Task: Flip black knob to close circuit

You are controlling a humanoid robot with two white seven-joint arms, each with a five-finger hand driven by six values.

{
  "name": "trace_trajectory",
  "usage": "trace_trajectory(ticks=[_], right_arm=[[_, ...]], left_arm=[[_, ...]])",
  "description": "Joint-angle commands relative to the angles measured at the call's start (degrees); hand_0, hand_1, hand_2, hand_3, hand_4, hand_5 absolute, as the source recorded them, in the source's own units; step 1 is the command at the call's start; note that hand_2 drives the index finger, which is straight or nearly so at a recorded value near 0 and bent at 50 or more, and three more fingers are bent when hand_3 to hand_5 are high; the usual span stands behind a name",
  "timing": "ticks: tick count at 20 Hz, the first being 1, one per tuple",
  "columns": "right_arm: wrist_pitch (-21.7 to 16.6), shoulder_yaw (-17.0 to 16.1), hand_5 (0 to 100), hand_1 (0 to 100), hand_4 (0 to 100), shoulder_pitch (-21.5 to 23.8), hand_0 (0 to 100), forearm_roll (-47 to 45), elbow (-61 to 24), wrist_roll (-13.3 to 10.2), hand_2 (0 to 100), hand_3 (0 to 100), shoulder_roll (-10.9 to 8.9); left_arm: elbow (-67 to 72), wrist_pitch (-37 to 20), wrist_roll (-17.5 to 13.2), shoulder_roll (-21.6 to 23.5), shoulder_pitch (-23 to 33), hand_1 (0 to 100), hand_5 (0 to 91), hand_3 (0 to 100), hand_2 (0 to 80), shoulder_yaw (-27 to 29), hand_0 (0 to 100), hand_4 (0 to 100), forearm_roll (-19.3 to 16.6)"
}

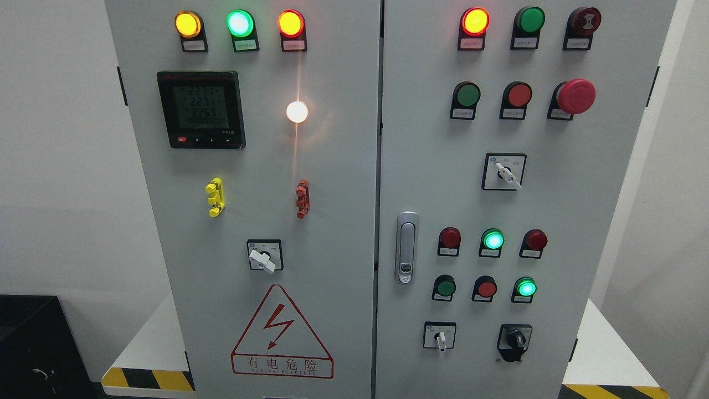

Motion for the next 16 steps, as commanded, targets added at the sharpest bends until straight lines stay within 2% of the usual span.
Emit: trace_trajectory(ticks=[1,4,7,12,16], right_arm=[[1.06,-0.62,89,0,87,-3.81,0,1.76,-5.19,1.10,89,100,0.10],[1.77,-1.94,89,0,88,-6.01,0,4.40,-5.18,1.27,89,100,0.10],[2.29,-2.03,89,0,88,-6.72,0,4.93,-5.19,3.29,88,100,0.10],[3.17,-2.20,89,0,88,-8.04,0,5.11,-5.27,3.64,88,100,0.02],[3.26,-2.99,89,0,88,-9.88,0,5.11,-5.27,5.22,88,100,0.02]], left_arm=[[-1.76,0.04,-0.04,0.00,1.23,56,0.0,0,0.0,0.00,12,0,0.03],[-1.76,0.04,-0.04,0.00,1.32,56,0.0,0,0.0,0.00,12,0,0.03],[-1.76,0.04,-0.04,0.00,1.32,56,0.0,0,0.0,0.00,12,0,0.03],[-1.76,0.04,-0.04,0.00,1.32,56,0.0,0,0.0,0.00,12,0,-0.06],[-1.76,0.04,-0.04,0.00,1.32,56,0.0,0,0.0,0.00,12,0,0.03]])
